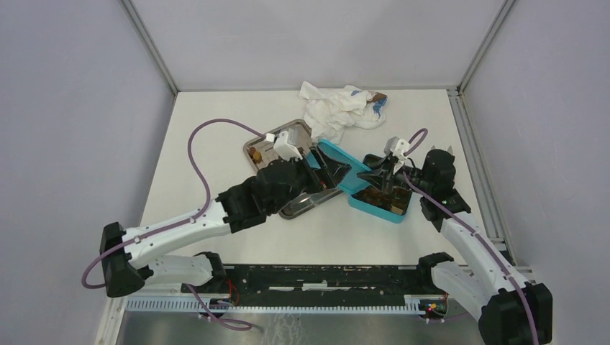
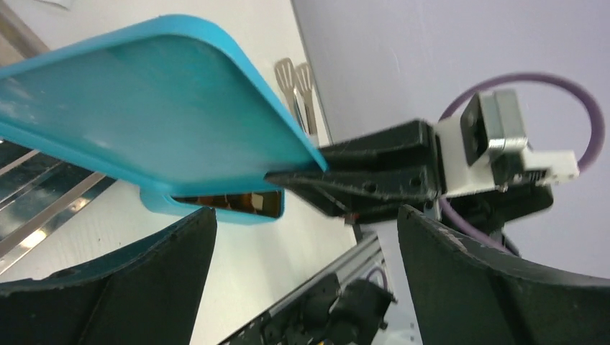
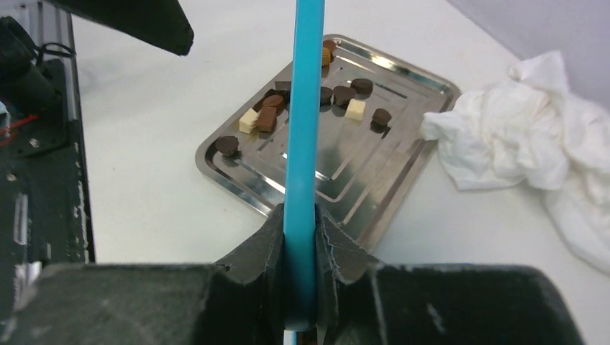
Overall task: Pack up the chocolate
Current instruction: Pick up the box lid from the center of the board.
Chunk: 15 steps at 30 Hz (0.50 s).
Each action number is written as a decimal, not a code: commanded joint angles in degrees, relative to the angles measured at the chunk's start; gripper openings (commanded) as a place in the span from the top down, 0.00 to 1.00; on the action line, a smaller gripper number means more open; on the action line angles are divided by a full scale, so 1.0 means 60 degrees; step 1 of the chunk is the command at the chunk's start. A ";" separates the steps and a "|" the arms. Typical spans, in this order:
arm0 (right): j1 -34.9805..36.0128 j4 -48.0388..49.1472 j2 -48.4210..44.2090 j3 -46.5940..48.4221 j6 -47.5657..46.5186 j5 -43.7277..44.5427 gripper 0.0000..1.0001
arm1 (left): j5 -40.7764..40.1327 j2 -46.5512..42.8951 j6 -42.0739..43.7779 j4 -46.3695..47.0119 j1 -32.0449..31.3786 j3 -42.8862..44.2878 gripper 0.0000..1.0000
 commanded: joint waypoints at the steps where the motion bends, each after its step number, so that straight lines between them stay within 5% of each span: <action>1: -0.0316 -0.1453 -0.0592 0.1057 -0.2470 -0.0963 1.00 | 0.1509 -0.1215 0.1823 0.0782 -0.0053 -0.0400 0.00; 4: -0.0385 -0.2336 -0.0845 0.1345 -0.3751 -0.0918 1.00 | 0.1409 -0.1977 0.2210 0.0204 -0.0034 -0.0358 0.00; 7: -0.0403 -0.2768 -0.1135 0.1442 -0.4914 -0.0393 1.00 | 0.1932 -0.2920 0.2025 0.1198 0.0023 -0.1068 0.00; 15: -0.0390 -0.3148 -0.1123 0.2143 -0.6592 -0.0215 1.00 | 0.1399 -0.3869 -0.1241 0.1175 0.0365 -0.2076 0.00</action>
